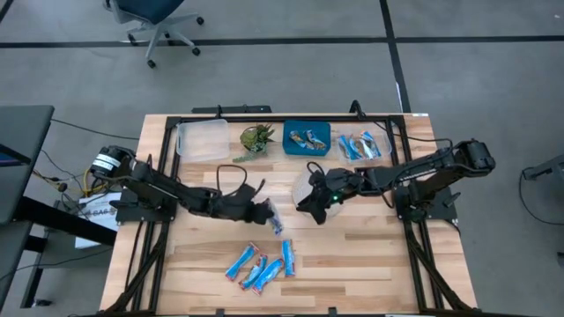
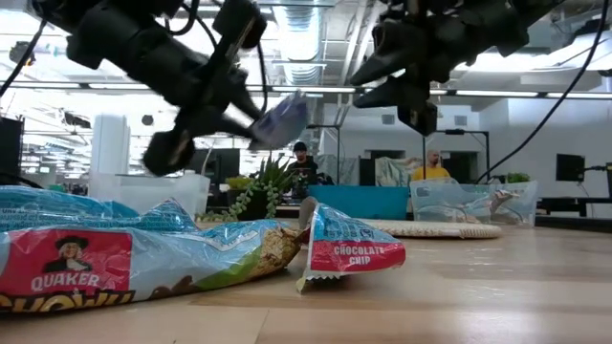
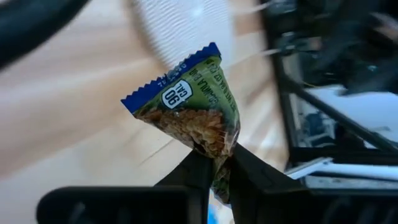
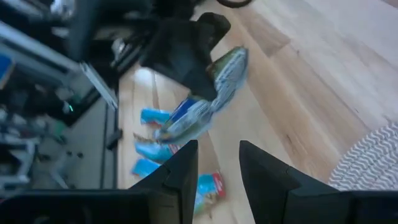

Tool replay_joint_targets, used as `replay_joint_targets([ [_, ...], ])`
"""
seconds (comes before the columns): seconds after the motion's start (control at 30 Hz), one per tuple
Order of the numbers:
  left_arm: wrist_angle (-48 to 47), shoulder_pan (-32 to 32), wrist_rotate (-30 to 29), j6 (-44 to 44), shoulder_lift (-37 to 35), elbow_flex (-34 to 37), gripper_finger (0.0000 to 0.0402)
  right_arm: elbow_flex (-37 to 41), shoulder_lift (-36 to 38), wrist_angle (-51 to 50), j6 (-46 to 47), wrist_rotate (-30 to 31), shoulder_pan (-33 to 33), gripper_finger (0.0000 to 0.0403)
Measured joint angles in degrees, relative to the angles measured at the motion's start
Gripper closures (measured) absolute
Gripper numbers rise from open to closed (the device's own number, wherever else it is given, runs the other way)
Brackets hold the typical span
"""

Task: Pick and place Granola Bars by type
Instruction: Put the blue granola bar into the blue bin

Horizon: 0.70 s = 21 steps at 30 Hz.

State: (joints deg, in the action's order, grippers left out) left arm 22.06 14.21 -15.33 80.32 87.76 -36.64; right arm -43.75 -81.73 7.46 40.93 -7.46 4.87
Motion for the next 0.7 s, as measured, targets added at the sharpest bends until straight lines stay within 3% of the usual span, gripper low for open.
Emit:
replay_joint_targets([
  [0.1, 3.51, -0.79, -0.24, -5.39, -0.02, -0.1, 0.0379, 0.0, 0.0, 1.68, 3.45, -1.16, -1.6, 0.0294],
  [0.4, 0.98, -3.39, 2.1, -21.91, -0.02, -6.72, 0.037, 0.0, 0.0, 6.41, 5.68, -1.96, -5.19, 0.0294],
  [0.7, -1.18, -6.53, 4.78, -27.44, -0.04, -10.32, 0.0368, 0.0, 0.0, 9.63, 6.1, -4.34, -6.81, 0.0294],
])
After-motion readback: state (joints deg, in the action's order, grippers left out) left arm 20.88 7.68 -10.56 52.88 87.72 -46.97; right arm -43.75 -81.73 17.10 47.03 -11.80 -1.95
